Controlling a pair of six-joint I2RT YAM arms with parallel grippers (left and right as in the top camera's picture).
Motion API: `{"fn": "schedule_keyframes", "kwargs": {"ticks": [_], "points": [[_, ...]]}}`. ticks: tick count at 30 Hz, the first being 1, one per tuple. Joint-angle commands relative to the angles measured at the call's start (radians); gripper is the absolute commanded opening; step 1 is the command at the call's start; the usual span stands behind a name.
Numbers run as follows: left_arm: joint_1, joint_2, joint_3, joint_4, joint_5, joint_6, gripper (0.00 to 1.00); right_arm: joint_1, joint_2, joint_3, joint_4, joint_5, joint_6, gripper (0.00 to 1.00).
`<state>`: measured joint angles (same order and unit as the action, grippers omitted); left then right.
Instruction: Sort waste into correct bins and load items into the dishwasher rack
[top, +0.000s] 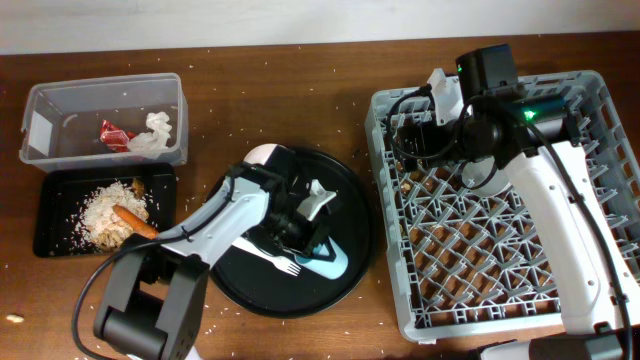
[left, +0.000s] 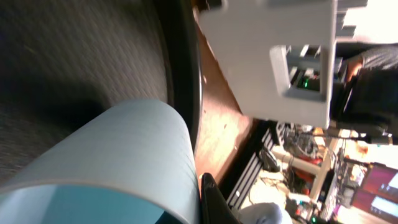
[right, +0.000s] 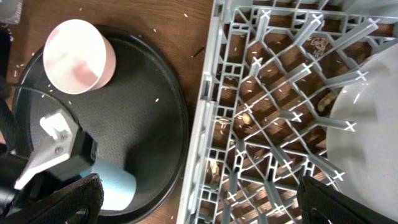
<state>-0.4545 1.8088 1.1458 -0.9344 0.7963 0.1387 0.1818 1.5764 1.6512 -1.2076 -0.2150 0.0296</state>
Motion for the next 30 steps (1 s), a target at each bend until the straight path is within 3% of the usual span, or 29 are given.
{"fn": "schedule_keyframes", "kwargs": {"ticks": [1, 7, 14, 19, 30], "points": [[0.084, 0.003, 0.134, -0.034, 0.111, 0.014, 0.00, 0.001, 0.001, 0.008, 0.003, -0.071, 0.005, 0.99], [0.238, 0.003, 0.351, -0.027, 0.448, 0.013, 0.00, 0.001, 0.001, 0.008, 0.078, -0.244, 0.056, 0.99], [0.470, 0.005, 0.377, 0.122, 0.766, -0.032, 0.00, 0.001, 0.006, 0.007, 0.401, -0.555, 0.053, 0.99], [0.517, 0.005, 0.377, 0.161, 0.778, -0.042, 0.00, 0.015, 0.084, -0.029, 0.607, -0.786, 0.053, 0.99], [0.509, 0.005, 0.377, 0.166, 0.778, -0.048, 0.00, 0.149, 0.233, -0.030, 0.753, -0.806, 0.054, 0.99]]}}
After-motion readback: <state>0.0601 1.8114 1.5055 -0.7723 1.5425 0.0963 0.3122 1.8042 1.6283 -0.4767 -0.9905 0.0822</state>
